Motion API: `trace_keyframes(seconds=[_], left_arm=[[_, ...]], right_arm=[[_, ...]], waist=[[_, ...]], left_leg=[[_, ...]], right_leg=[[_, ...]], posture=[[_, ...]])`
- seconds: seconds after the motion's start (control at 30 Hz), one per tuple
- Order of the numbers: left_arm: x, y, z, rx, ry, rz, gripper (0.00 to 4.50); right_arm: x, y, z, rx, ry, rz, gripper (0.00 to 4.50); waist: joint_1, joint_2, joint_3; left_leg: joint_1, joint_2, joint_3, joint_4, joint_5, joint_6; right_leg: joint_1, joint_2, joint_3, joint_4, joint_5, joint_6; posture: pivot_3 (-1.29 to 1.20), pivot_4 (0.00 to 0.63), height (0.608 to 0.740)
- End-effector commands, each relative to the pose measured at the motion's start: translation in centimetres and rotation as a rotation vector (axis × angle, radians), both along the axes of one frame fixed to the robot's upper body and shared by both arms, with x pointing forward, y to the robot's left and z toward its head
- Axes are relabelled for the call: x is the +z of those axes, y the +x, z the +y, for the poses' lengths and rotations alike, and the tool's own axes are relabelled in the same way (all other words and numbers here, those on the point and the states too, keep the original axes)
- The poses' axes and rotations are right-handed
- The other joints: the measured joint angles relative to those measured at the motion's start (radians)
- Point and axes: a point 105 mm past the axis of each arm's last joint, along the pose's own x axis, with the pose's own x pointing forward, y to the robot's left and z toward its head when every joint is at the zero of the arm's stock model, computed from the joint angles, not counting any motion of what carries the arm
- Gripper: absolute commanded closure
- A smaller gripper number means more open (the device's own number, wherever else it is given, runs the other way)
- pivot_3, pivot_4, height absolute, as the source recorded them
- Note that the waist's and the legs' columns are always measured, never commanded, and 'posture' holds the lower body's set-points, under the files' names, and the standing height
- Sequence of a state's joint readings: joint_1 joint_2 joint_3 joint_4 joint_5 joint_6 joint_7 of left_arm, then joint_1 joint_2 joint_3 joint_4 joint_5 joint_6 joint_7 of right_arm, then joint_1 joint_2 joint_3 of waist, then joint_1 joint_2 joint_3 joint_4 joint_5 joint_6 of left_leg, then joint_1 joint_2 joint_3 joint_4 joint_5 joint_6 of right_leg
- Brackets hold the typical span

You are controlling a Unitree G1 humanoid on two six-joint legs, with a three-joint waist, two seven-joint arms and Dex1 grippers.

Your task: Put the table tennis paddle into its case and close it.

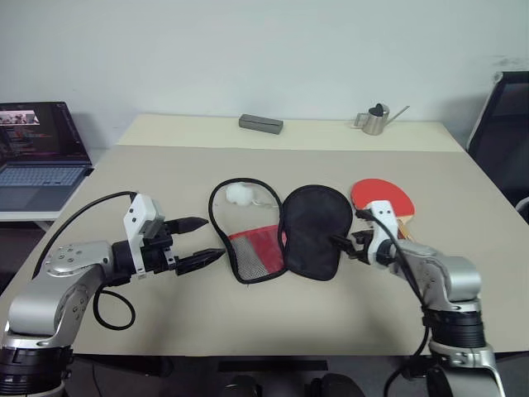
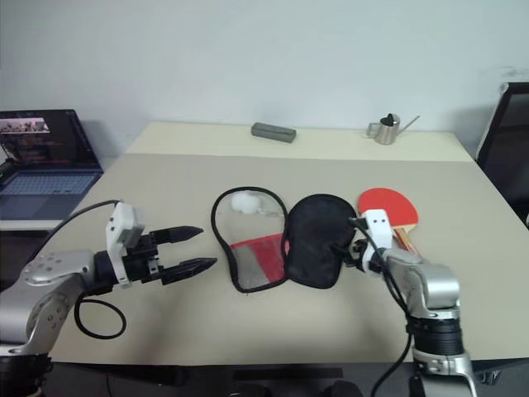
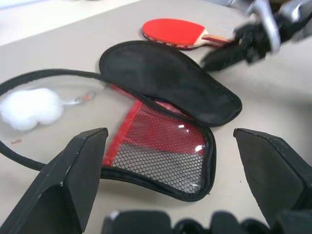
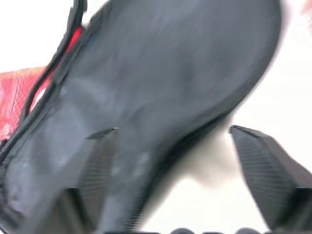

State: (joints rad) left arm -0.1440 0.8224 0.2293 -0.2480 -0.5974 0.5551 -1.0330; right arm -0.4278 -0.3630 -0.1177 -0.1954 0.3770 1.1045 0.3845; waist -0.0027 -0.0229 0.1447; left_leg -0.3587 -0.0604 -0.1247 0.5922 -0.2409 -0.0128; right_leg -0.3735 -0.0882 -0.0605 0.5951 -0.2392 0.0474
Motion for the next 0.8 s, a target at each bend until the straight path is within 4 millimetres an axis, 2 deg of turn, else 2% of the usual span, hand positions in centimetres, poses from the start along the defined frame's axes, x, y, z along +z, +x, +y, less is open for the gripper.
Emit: trace_keyframes(seconds=[0.03,0.17,0.3,0.47,0.57,0.8], left_arm=[[1.0,-0.2,0.0,-0.003,0.014,-0.057,0.0],[1.2,0.1,0.0,0.003,0.008,-0.067,0.0],[1.8,0.5,0.2,0.011,0.007,-0.091,0.0],[2.4,0.9,0.7,0.026,0.013,-0.112,0.0],[2.5,1.0,1.0,0.036,0.018,-0.116,0.0],[2.6,1.0,1.1,0.041,0.022,-0.123,0.0]], right_arm=[[2.4,0.0,0.0,0.086,-0.008,-0.138,0.03],[4.9,-0.2,0.5,0.194,0.0,-0.271,0.03],[6.3,0.9,-1.4,0.15,0.0,-0.347,0.03],[5.5,2.6,-5.3,0.027,-0.134,-0.344,0.03],[3.9,2.9,-8.2,-0.055,-0.161,-0.294,0.03],[0.5,2.5,-11.6,-0.128,-0.197,-0.196,0.03]], waist=[[-0.002,0.0,0.0],[-0.002,0.0,0.0],[0.001,0.0,0.0],[0.005,-0.001,0.0],[0.004,-0.002,-0.001],[0.003,-0.002,-0.001]], left_leg=[[0.0,0.0,0.0,0.0,0.0,0.0],[-0.001,0.002,0.001,0.0,0.0,0.0],[-0.001,0.001,0.001,0.0,0.0,0.0],[-0.001,0.0,0.001,0.0,0.0,0.0],[-0.003,0.001,0.001,0.0,0.0,0.0],[-0.003,0.001,0.001,0.0,0.0,0.0]], right_leg=[[0.0,0.0,0.0,0.0,0.0,0.0],[0.001,0.0,0.0,0.0,0.0,-0.001],[0.0,0.0,-0.001,0.0,0.0,-0.001],[0.001,0.0,-0.001,-0.001,-0.001,-0.001],[0.002,0.0,-0.001,0.0,0.0,-0.001],[0.003,0.0,0.0,0.0,-0.001,-0.002]], posture=[[0.0,0.15,0.74],[0.0,0.15,0.74],[0.0,0.15,0.74],[0.0,0.15,0.74],[0.0,0.15,0.74],[0.0,0.15,0.74]])
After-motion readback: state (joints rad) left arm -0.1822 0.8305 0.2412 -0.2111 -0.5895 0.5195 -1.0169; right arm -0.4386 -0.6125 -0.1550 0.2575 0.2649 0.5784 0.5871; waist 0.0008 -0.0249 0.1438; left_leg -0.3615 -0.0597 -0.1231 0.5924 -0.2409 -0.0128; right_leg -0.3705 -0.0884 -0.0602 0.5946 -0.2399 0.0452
